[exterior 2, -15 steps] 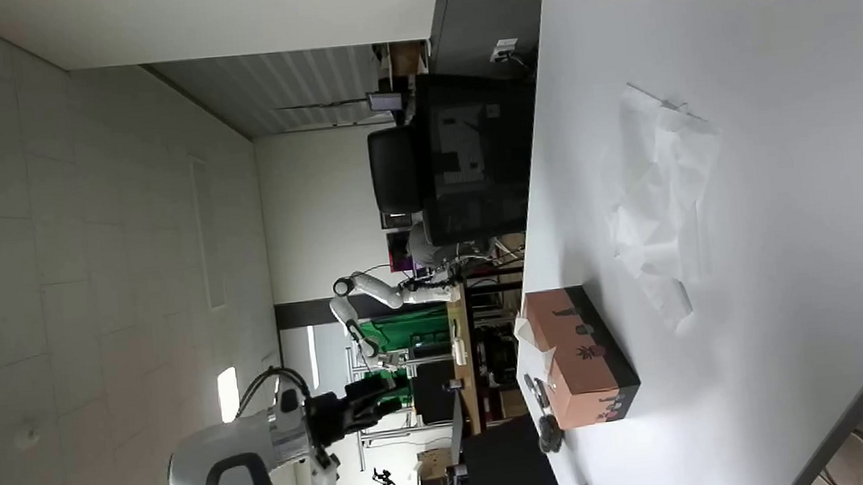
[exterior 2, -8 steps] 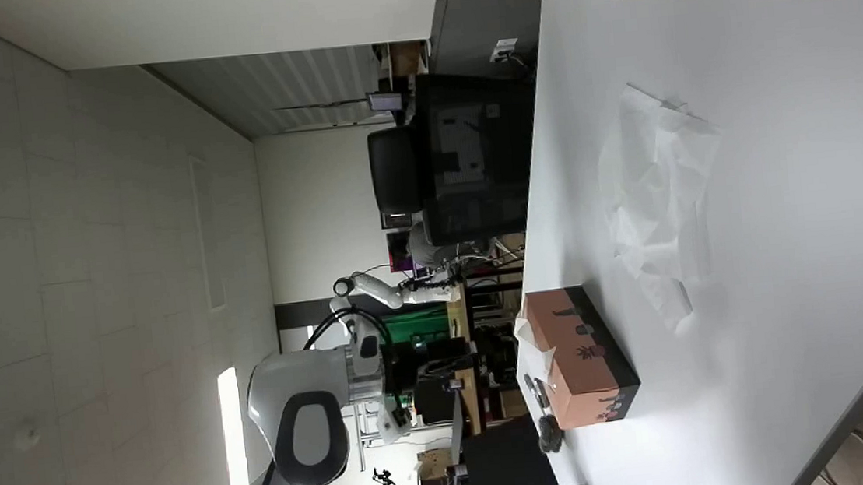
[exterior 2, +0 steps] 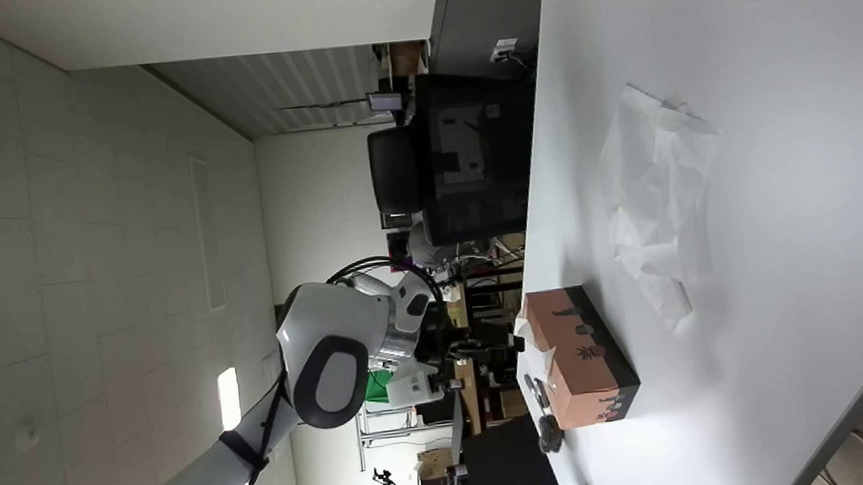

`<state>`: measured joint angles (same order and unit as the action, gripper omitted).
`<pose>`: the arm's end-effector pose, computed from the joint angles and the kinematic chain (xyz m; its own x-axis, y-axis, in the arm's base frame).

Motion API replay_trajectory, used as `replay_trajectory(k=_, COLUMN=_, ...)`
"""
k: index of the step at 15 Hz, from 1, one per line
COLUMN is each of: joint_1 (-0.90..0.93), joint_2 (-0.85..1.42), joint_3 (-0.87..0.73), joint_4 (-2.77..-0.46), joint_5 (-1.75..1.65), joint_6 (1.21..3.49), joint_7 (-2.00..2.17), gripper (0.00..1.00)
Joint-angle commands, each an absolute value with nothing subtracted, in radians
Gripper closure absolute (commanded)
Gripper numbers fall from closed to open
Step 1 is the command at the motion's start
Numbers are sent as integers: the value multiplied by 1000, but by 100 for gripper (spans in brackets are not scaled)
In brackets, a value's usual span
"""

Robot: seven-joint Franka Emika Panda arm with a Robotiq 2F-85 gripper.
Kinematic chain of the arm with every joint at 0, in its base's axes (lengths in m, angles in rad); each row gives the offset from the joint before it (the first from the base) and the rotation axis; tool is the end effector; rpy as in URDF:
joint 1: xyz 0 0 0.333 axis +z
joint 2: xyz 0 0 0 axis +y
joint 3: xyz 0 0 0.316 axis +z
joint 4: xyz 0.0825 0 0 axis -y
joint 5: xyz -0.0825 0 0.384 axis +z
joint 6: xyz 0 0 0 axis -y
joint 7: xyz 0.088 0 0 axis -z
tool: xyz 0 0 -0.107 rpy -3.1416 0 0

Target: Remove one tissue square from the box and place it on the counter

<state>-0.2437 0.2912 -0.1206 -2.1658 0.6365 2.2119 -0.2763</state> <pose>0.5124 -0.1746 0.2461 0.8645 -0.4630 -0.1959 -0.5007 -0.7580 -0.4181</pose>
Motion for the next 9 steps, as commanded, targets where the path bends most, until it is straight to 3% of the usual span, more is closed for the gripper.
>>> replay_trajectory(k=1, joint_1=-262, joint_2=311, joint_3=-122, joint_4=-2140, joint_5=634, joint_6=2181, joint_7=-278, gripper=0)
replay_trajectory(k=9, joint_1=-277, joint_2=364, joint_3=-113, joint_4=-2084, joint_5=624, joint_6=2129, joint_7=-320, gripper=0)
